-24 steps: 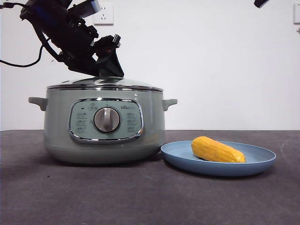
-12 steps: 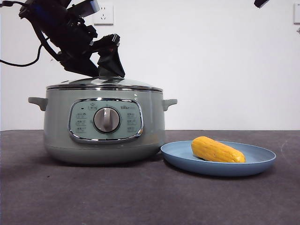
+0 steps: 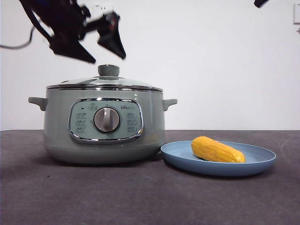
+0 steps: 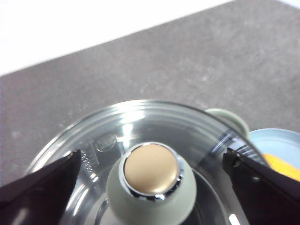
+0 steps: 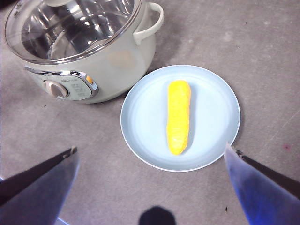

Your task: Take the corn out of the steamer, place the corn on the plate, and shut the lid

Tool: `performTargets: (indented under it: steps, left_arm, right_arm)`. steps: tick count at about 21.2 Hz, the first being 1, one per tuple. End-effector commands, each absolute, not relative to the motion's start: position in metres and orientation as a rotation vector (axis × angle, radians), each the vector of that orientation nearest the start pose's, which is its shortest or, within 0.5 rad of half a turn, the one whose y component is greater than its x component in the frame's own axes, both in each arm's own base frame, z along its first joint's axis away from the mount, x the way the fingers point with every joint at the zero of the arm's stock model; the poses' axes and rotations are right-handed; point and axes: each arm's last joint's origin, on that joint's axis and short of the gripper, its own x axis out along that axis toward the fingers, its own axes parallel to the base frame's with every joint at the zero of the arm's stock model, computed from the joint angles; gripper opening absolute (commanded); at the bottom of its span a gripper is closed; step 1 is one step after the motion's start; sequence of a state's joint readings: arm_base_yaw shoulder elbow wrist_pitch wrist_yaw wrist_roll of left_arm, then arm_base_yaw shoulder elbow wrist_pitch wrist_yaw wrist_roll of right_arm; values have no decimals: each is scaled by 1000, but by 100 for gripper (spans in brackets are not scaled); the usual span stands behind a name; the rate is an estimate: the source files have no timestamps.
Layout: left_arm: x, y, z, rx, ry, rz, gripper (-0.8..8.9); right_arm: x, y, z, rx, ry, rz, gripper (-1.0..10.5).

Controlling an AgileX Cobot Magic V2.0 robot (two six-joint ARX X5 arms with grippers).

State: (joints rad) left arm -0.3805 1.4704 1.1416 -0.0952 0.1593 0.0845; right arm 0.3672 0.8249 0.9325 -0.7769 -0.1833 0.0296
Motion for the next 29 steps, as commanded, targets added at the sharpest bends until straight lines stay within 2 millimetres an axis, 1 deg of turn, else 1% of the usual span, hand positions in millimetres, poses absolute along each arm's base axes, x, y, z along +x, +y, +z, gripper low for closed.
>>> performTargets:
  steps: [1, 5, 7, 13, 16, 19, 23, 24, 26, 28, 29]
  left_arm:
    - [293, -121, 316, 125, 406, -546, 566]
    - [264, -110, 334, 128, 452, -547, 566]
    - [246, -103, 341, 131, 490, -549, 566]
    - [197, -84, 354, 136, 605, -568, 562]
    - [179, -79, 357, 111, 649, -627, 561]
    - [165, -76, 358, 86, 689, -695, 561]
    - [156, -74, 356, 38, 754, -762, 547]
    - [154, -74, 354, 28, 774, -774, 512]
    - [152, -74, 353, 22, 804, -786, 427]
    - [151, -73, 351, 22, 823, -784, 333]
    - [151, -73, 351, 21, 829, -784, 246]
  right_arm:
    - [142, 60, 322, -46, 680, 526, 567]
    - [141, 60, 322, -54, 679, 531, 566]
    - [141, 60, 322, -64, 676, 534, 566]
    - [140, 62, 322, -68, 678, 623, 563]
    - [138, 63, 320, -81, 691, 666, 563]
    - [136, 63, 319, -73, 709, 715, 563]
    - [133, 63, 316, -75, 749, 747, 561]
    - [132, 63, 315, -78, 761, 757, 549]
    - [130, 62, 314, -79, 785, 762, 460]
    - [129, 62, 313, -78, 802, 760, 343]
    - [129, 62, 312, -78, 807, 760, 256]
